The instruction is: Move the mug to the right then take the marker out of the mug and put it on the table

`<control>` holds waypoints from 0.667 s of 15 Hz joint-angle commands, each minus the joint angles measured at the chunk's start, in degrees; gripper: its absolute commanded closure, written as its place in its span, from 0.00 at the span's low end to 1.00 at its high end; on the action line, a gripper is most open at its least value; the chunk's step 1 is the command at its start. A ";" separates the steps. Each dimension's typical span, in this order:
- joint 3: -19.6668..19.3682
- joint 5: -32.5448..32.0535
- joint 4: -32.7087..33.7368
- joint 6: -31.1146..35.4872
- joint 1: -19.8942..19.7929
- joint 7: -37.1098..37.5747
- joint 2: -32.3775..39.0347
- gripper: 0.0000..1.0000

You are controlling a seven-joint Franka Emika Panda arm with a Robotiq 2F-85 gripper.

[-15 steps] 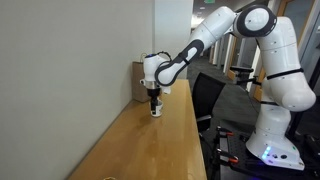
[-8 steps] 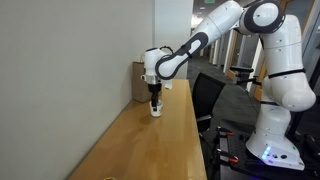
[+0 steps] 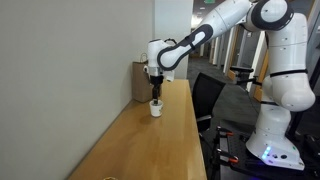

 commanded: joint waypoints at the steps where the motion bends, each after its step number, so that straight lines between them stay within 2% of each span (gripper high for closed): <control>1: -1.07 4.37 -1.12 0.48 -1.36 5.04 -2.15 0.00; 6: -3.05 10.00 -1.09 3.27 -2.94 12.62 -2.63 0.00; 10: -4.42 11.00 -1.63 8.23 -2.72 22.28 -1.70 0.00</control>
